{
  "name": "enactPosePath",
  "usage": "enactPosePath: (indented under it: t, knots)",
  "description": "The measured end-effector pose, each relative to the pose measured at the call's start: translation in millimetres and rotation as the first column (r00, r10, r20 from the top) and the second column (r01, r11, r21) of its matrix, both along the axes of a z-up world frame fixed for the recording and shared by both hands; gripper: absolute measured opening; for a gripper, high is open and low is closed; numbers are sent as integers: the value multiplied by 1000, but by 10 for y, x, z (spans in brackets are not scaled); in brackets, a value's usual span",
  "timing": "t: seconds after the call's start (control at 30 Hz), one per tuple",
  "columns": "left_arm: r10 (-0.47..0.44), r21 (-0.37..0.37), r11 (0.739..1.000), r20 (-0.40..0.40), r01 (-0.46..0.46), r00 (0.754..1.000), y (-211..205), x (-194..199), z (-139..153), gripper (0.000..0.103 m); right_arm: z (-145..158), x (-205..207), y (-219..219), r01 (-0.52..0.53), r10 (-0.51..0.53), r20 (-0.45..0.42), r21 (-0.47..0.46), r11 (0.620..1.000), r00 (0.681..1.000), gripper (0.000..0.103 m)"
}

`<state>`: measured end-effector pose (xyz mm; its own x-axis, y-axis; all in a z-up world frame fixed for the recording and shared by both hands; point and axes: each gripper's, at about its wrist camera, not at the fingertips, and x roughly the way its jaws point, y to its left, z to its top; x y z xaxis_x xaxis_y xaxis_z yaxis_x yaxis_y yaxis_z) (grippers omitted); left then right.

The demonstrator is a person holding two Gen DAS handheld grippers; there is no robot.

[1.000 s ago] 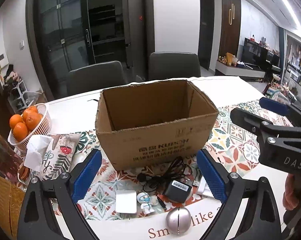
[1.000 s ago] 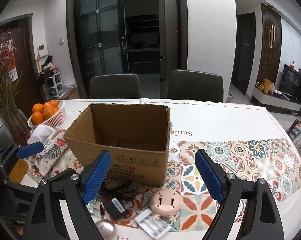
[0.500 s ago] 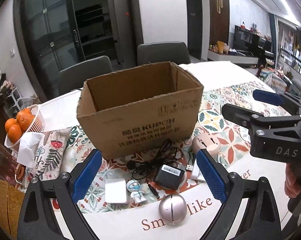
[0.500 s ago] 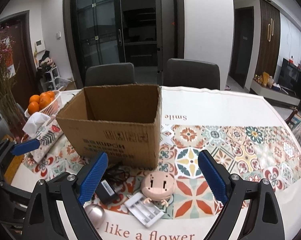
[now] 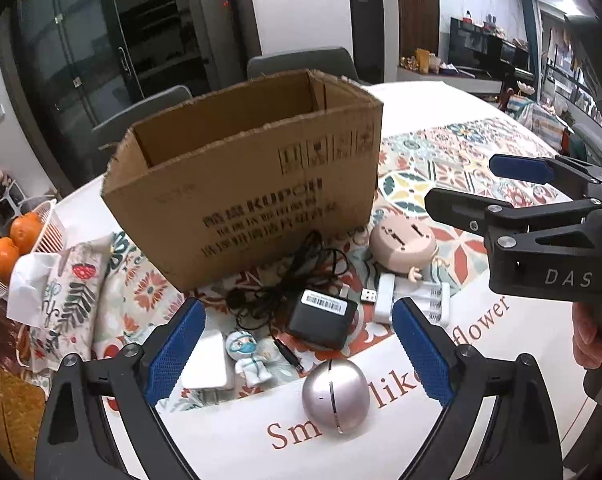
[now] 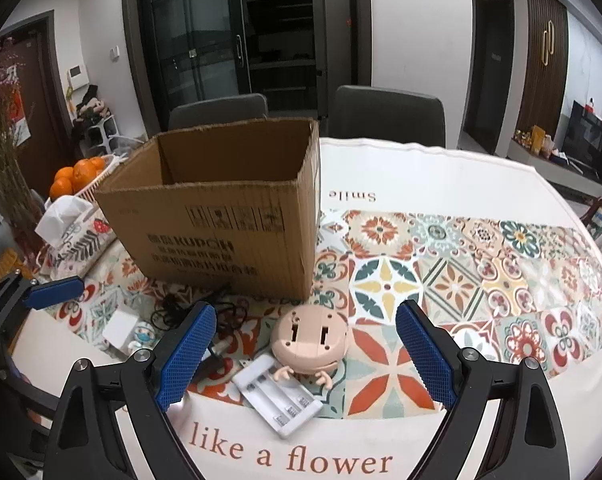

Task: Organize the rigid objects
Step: 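Move the left tool to the black power adapter while the right tool approaches the pink figure, then grasp the black power adapter with the left tool while the right tool grasps the pink figure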

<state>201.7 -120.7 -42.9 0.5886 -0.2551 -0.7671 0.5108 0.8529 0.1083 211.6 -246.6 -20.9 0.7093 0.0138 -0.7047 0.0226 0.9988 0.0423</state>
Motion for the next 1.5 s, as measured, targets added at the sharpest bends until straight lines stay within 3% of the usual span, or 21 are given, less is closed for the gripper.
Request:
enactPosePath:
  t: [0.7, 1.03, 1.17, 1.5]
  knots:
    - [-109, 116, 984, -186, 132, 977, -222, 288, -557, 85, -598, 213, -68, 11, -7, -154, 27, 1000, 988, 92]
    - [-129, 98, 983, -253, 158, 959, -289, 448, -705, 81, -764, 359, -112, 22, -10, -206, 54, 998, 978, 92]
    - [-126, 98, 983, -269, 158, 955, -322, 527, -745, 74, -826, 434, -136, 29, -12, -229, 71, 997, 973, 92]
    - [-111, 30, 991, -314, 127, 943, -270, 689, -804, 67, -981, 621, -121, 38, -7, -275, 108, 993, 961, 92]
